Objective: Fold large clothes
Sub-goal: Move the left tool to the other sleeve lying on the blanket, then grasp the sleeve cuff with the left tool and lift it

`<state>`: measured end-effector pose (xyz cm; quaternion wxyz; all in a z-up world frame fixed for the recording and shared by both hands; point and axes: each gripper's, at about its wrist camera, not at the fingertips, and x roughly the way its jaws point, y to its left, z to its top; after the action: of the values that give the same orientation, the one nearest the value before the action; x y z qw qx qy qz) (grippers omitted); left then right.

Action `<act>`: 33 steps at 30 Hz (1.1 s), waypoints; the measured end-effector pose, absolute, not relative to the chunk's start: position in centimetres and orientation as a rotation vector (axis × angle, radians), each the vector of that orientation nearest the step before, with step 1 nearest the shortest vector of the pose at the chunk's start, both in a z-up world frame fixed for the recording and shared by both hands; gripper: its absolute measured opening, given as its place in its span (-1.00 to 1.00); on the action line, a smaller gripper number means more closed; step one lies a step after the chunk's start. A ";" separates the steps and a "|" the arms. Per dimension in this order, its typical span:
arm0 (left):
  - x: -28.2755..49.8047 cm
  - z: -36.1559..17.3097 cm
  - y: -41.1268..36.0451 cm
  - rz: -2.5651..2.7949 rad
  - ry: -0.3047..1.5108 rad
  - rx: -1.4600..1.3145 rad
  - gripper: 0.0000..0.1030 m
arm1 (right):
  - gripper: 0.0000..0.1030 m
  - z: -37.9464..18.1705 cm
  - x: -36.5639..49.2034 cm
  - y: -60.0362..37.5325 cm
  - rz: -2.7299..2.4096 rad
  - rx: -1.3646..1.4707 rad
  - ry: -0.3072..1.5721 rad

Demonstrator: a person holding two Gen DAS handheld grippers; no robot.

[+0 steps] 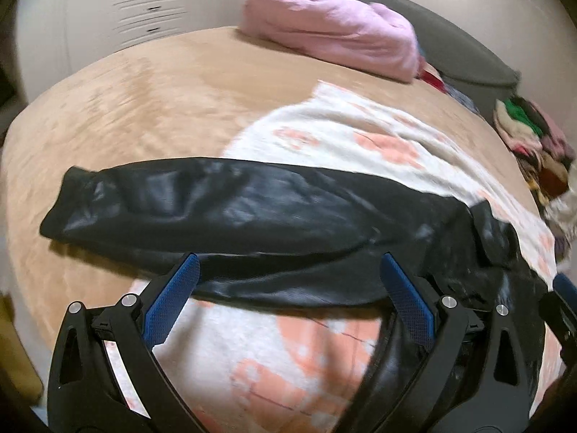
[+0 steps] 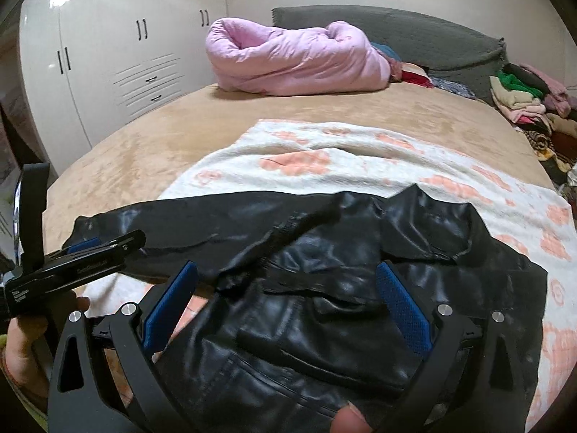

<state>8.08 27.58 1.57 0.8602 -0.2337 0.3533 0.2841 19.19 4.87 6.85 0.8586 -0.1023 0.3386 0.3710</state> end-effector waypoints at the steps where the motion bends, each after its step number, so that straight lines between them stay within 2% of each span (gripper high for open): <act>1: 7.9 1.6 27.9 0.607 0.737 -0.501 0.82 | 0.91 6.9 19.1 5.4 0.787 -0.218 0.712; 33: 1.8 -0.6 36.6 0.975 0.701 -0.706 0.82 | 0.91 6.0 16.5 15.1 0.960 -0.312 0.720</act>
<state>1.75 36.56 -0.58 0.7671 -0.3253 0.3227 0.4489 16.54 15.07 6.02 0.8139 -0.1462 0.3374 0.4498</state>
